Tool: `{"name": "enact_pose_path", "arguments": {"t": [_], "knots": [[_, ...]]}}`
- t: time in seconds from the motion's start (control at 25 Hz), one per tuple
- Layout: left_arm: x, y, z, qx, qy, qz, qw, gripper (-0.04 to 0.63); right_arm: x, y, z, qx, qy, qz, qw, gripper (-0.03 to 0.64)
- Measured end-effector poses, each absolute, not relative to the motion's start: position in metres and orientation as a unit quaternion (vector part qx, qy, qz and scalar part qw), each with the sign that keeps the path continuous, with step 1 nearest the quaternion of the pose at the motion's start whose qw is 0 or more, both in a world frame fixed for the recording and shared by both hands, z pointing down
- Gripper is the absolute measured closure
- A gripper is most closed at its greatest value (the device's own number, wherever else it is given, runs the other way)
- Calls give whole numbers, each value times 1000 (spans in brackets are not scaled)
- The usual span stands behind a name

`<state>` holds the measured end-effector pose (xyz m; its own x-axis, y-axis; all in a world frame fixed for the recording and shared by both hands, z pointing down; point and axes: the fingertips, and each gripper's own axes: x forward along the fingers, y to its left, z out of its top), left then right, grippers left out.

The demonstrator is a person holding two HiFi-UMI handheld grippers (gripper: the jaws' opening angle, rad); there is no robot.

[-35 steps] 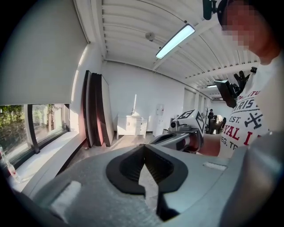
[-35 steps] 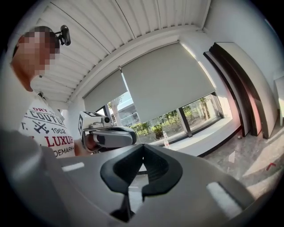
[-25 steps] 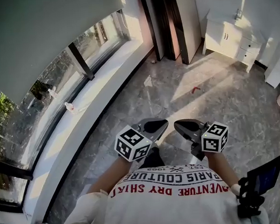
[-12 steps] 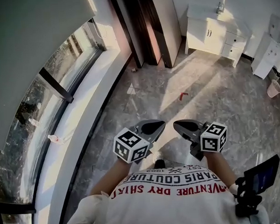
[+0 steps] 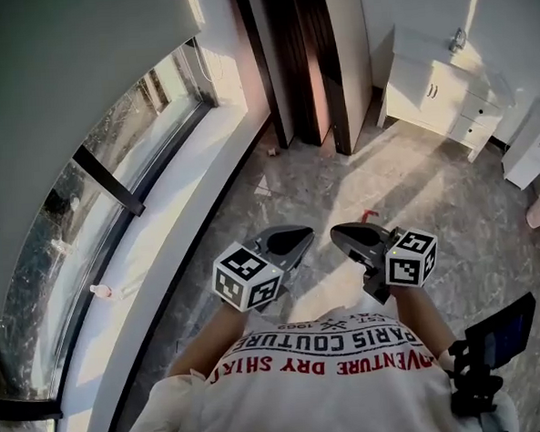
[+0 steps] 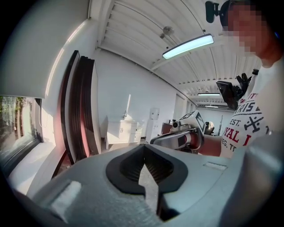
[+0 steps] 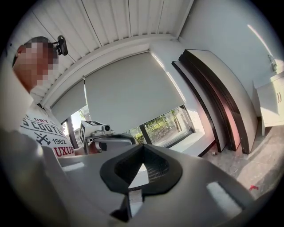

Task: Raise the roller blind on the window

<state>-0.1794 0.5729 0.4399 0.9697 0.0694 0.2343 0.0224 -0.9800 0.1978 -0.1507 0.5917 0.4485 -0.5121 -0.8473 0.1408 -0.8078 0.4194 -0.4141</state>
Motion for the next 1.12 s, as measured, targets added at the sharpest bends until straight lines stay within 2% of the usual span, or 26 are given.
{"name": "enact_pose_path", "arguments": {"t": [0.56,0.84,1.12], "knots": [[-147,455,450,984,-53,122,114,594,-118,471,457,-418,878,-232,36,620],[-83,380,453,981,-90,126,121,594,-55,391,461,-379,893,-240,30,620],[14,283,442,979,-108,120,128,594,38,294,454,-359,899,-249,18,620]]}}
